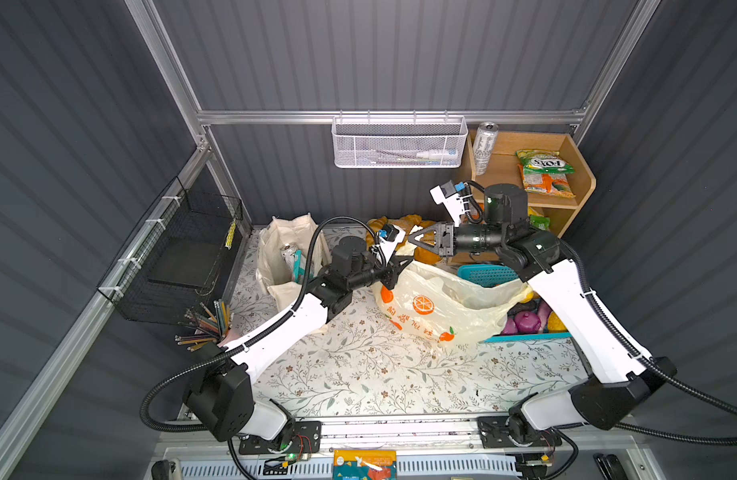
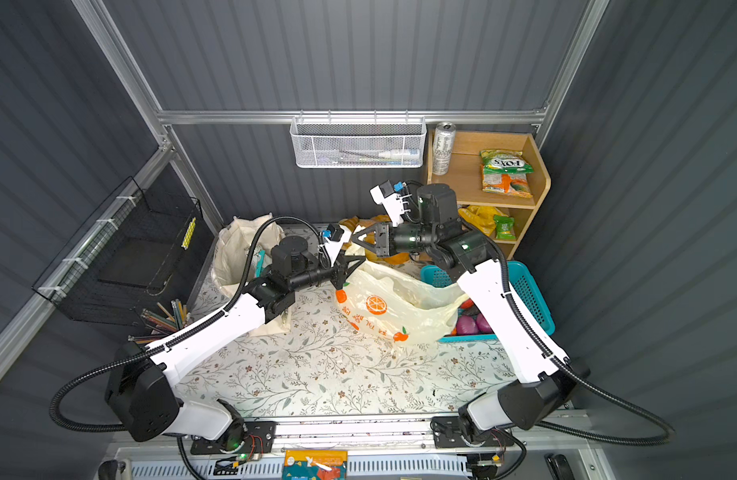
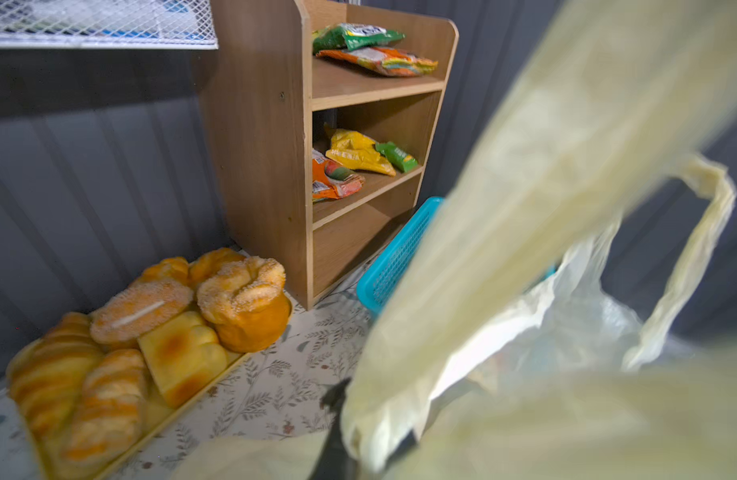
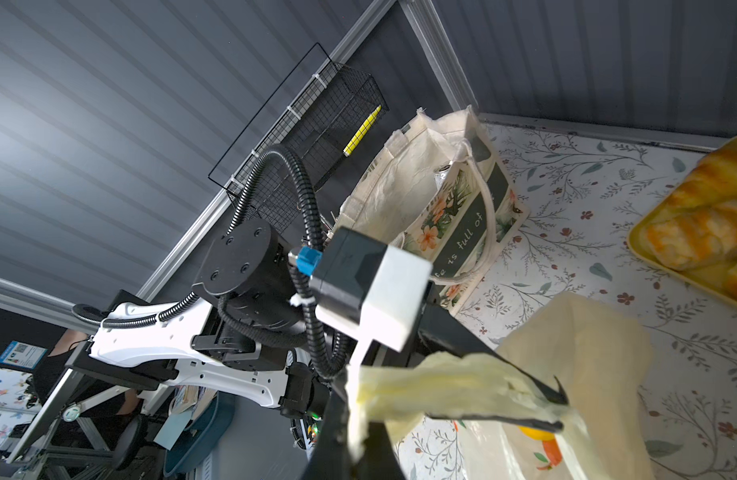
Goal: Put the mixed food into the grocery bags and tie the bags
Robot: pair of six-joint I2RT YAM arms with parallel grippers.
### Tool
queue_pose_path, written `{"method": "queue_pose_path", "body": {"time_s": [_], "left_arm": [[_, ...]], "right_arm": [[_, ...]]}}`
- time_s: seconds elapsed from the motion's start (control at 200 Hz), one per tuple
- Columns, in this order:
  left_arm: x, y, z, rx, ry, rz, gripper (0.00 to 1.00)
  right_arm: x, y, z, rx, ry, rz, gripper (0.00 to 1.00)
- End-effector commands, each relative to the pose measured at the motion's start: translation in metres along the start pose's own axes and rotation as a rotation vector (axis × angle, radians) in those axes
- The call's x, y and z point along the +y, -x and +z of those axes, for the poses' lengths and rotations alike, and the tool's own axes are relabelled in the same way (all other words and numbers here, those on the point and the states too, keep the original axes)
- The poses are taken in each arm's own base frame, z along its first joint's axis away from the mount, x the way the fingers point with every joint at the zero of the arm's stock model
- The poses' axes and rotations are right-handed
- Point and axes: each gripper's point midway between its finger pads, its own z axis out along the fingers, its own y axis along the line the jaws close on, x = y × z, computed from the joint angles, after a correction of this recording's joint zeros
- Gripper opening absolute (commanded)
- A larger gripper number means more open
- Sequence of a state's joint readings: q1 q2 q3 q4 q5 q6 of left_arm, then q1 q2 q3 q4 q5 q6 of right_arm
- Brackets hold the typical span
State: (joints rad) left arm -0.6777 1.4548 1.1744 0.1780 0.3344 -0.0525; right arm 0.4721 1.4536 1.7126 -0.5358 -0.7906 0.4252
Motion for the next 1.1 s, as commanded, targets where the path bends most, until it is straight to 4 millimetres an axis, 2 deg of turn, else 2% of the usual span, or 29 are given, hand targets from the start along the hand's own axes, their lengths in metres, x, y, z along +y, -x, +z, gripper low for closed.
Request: {"method": "queue_pose_path", "body": {"time_s": [0.0,0.075,0.09,0.155,0.215,0.315,0.375,0.495,0.595,0.715,0.881,0.976,1.096], "left_arm": [[-0.001,0.024,-0.009,-0.079,0.023,-0.013,0.00],[0.000,0.025,-0.011,-0.078,0.035,-0.032,0.00],[0.000,0.026,-0.012,-0.079,0.037,-0.038,0.00],[0.001,0.025,-0.015,-0.079,0.046,-0.076,0.00],[0.004,0.023,-0.017,-0.060,0.066,-0.134,0.00],[0.009,0.017,-0.024,-0.051,0.113,-0.237,0.00],[0.012,0.016,-0.029,-0.054,0.137,-0.283,0.00],[0.013,0.015,-0.034,-0.043,0.159,-0.347,0.00],[0.010,0.015,-0.035,-0.041,0.149,-0.389,0.00],[0.004,0.012,-0.032,-0.017,0.118,-0.405,0.00],[-0.003,0.009,-0.029,0.002,0.081,-0.400,0.00],[-0.005,0.006,-0.026,0.018,0.066,-0.401,0.00],[-0.007,0.004,-0.025,0.030,0.057,-0.403,0.00]], "right_arm": [[0.017,0.010,-0.007,-0.037,0.061,-0.029,0.00],[0.014,0.013,-0.009,-0.049,0.048,-0.024,0.01],[0.014,0.014,-0.009,-0.053,0.044,-0.024,0.05],[0.008,0.019,-0.015,-0.080,0.009,-0.022,0.38],[0.000,0.024,-0.024,-0.120,-0.041,-0.024,0.53],[-0.011,0.030,-0.048,-0.228,-0.141,-0.032,0.64],[-0.011,0.033,-0.061,-0.303,-0.181,-0.072,0.71],[-0.011,0.030,-0.065,-0.358,-0.195,-0.141,0.80],[-0.009,0.033,-0.054,-0.354,-0.161,-0.211,0.86],[0.005,0.041,-0.034,-0.347,-0.089,-0.294,0.91],[0.000,0.054,-0.006,-0.311,-0.018,-0.286,0.92],[-0.005,0.055,0.009,-0.288,0.031,-0.259,0.90],[-0.010,0.052,0.019,-0.268,0.064,-0.231,0.80]]}}
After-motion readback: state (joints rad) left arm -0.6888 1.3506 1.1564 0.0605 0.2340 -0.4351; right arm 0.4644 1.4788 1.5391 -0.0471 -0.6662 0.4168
